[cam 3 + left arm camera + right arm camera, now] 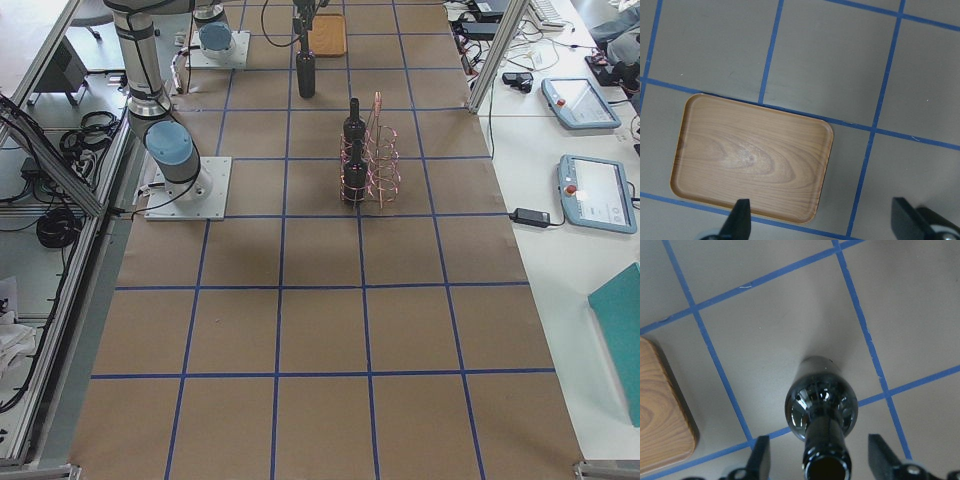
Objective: Take wine from basket and place on tray
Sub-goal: 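Stand the bottle upright on the table, open the right gripper, rise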
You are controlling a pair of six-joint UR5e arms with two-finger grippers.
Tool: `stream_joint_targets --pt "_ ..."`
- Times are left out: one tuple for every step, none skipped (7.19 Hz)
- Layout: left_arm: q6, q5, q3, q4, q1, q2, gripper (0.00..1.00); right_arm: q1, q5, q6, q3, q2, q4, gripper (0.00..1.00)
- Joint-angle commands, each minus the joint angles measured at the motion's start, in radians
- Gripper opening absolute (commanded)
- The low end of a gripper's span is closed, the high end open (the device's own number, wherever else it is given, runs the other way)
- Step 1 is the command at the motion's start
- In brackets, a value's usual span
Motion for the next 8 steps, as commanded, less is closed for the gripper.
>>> stream_joint_targets --pt "0.003 0.015 -0.001 -0.030 -0.002 0.019 1.00 -0.136 -0.001 -0.218 -0.054 -0.050 0.028 1.00" --pt "-0.008 0.012 0.001 -0.026 -0.006 0.021 1.00 -0.228 -0.002 -0.378 -0.051 -0.099 0.109 1.00" --pt "0.007 -0.003 -0.002 -0.027 -0.006 -0.004 1.00 -0.316 -0.008 -0.570 -0.051 -0.145 0.212 1.00" --pt "0.003 -0.035 -0.003 -0.036 -0.034 -0.006 1.00 -0.394 -0.015 -0.783 -0.050 -0.205 0.263 1.00" --pt "-0.019 -0.057 -0.004 -0.068 -0.102 0.005 1.00 -0.486 -0.015 -0.903 -0.046 -0.229 0.271 1.00" --pt "-0.083 -0.060 -0.004 -0.067 -0.199 0.008 1.00 -0.557 -0.004 -0.933 -0.042 -0.234 0.274 1.00" --pt "-0.092 -0.066 -0.004 -0.059 -0.291 -0.008 1.00 -0.591 -0.013 -0.988 -0.042 -0.234 0.269 1.00" --pt "-0.093 -0.063 -0.007 -0.076 -0.363 -0.012 1.00 -0.590 -0.013 -0.990 -0.042 -0.236 0.263 1.00"
